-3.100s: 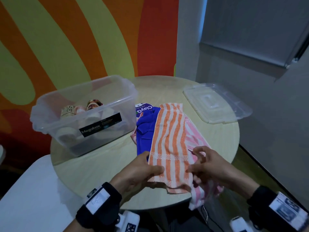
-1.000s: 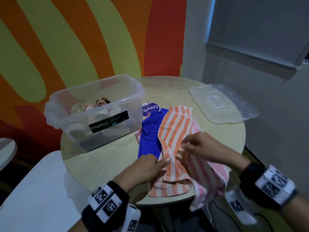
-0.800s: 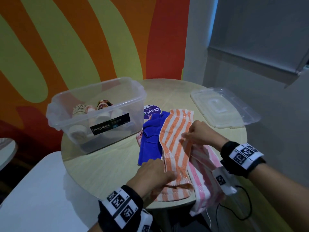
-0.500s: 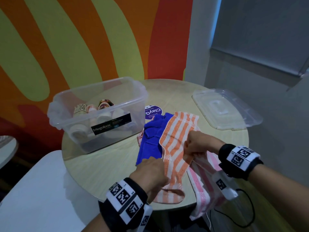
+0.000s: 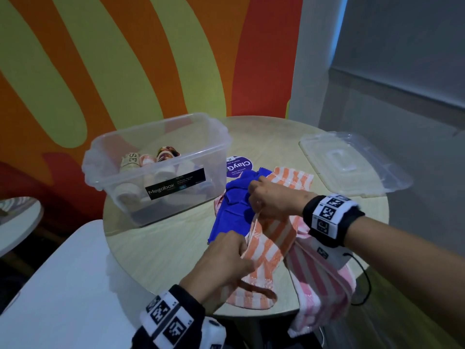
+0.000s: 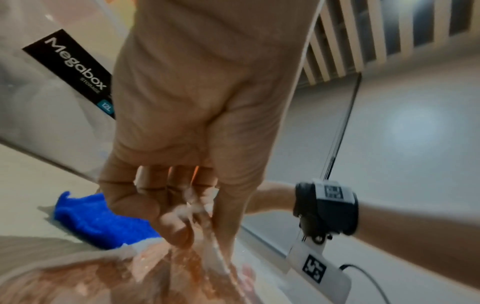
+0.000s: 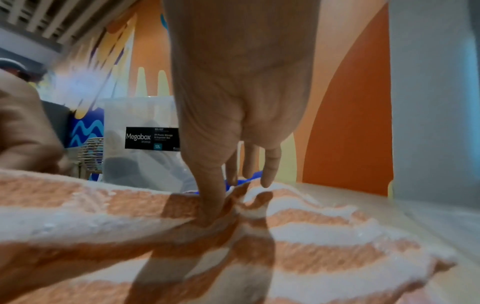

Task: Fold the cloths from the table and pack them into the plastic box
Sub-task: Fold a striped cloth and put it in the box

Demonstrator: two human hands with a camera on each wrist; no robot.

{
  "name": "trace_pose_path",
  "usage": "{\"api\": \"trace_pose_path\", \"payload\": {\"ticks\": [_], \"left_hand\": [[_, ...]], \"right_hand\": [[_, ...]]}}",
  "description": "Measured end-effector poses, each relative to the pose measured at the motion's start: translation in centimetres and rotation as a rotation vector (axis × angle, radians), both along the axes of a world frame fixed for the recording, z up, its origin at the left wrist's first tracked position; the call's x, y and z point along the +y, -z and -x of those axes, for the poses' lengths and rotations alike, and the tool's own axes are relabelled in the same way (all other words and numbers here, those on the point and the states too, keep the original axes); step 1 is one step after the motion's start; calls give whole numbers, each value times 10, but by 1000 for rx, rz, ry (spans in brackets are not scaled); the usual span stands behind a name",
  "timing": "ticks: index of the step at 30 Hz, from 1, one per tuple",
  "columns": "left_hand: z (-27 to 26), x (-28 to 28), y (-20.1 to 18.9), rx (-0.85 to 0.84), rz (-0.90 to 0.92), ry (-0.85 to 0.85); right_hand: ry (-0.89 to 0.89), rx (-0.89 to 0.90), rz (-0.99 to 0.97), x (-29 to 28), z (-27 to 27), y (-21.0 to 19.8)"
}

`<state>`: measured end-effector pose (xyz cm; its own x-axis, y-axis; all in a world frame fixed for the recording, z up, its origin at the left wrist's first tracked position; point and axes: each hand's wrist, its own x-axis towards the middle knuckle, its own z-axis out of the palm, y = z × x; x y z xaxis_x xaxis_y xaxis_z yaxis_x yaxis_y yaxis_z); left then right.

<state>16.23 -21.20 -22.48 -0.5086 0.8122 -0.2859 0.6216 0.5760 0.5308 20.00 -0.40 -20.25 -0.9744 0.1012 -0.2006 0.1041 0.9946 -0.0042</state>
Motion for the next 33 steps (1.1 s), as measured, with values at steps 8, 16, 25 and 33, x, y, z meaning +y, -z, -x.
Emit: {"api": "trace_pose_path", "payload": {"ticks": [8, 16, 25, 33], "left_hand": [[-13, -22, -18, -539, -252, 157], [-12, -33, -6, -978, -185, -26], [9, -49, 6, -865, 86, -93], [22, -50, 7, -815, 189, -145]], "right_hand": [[18, -131, -69, 33, -41, -40], [282, -320, -224, 68, -69, -49], [461, -30, -59, 108, -12, -35], [555, 107, 271, 146, 6, -37]]}}
